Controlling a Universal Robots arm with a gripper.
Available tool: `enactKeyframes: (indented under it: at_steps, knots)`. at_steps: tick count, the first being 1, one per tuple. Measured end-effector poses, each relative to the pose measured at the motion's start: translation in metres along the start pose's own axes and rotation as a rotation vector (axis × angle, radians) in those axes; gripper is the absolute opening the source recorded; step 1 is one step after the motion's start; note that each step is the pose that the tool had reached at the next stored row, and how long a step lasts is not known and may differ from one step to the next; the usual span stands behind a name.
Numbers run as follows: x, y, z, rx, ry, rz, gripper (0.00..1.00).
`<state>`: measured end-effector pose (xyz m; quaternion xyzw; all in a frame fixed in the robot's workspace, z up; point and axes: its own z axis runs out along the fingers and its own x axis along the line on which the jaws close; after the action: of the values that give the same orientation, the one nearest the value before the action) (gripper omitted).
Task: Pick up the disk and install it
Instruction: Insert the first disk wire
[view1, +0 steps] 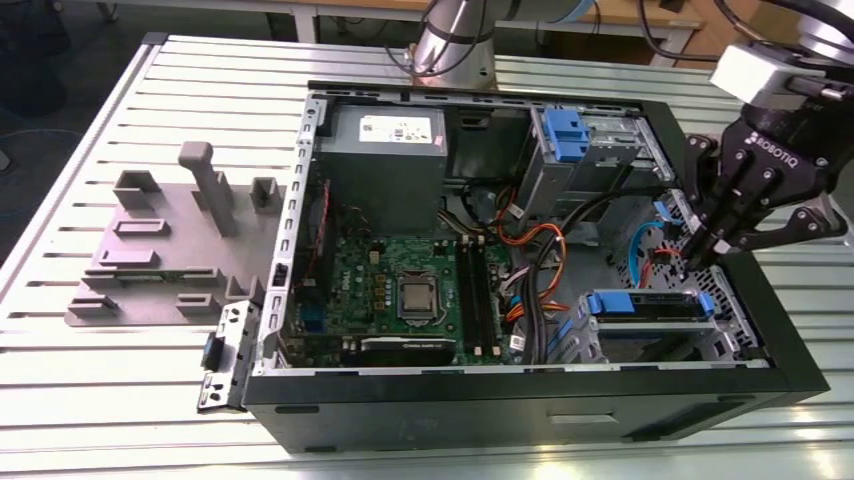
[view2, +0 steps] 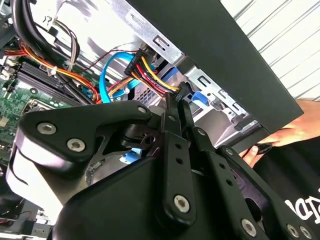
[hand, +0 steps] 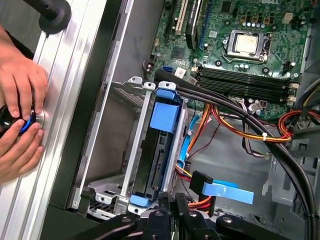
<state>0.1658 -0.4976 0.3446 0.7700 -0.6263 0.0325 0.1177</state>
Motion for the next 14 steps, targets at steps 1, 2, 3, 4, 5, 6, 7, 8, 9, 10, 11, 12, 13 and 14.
enactKeyframes:
  at_steps: [1, 2, 3, 4, 5, 6, 7, 8, 9, 10, 11, 12, 13, 14]
  knots:
    - [-0.0001, 0.0012, 0.0002, 0.0044, 0.0011, 0.001, 0.16]
    - [-0.0003, 0.0027, 0.0006, 0.0102, 0.0023, 0.002, 0.16]
    - [-0.0006, 0.0041, 0.0010, 0.0166, 0.0034, 0.004, 0.16]
    - [-0.0009, 0.0054, 0.0013, 0.0234, 0.0047, 0.005, 0.16]
    - [-0.0012, 0.0063, 0.0016, 0.0292, 0.0058, 0.007, 0.16]
    - [-0.0012, 0.0067, 0.0019, 0.0338, 0.0061, 0.008, 0.16]
    - [-0.0011, 0.0068, 0.0020, 0.0367, 0.0056, 0.009, 0.16]
    - [-0.0011, 0.0069, 0.0022, 0.0391, 0.0053, 0.010, 0.16]
    - [-0.0009, 0.0070, 0.0024, 0.0410, 0.0046, 0.011, 0.16]
    - [-0.0006, 0.0072, 0.0026, 0.0426, 0.0035, 0.012, 0.16]
    - [-0.0003, 0.0075, 0.0029, 0.0442, 0.0016, 0.012, 0.16]
    - [0.0001, 0.0080, 0.0031, 0.0458, -0.0006, 0.012, 0.16]
    - [0.0010, 0.0087, 0.0035, 0.0471, -0.0031, 0.012, 0.16]
    - [0.0019, 0.0095, 0.0039, 0.0480, -0.0050, 0.012, 0.16]
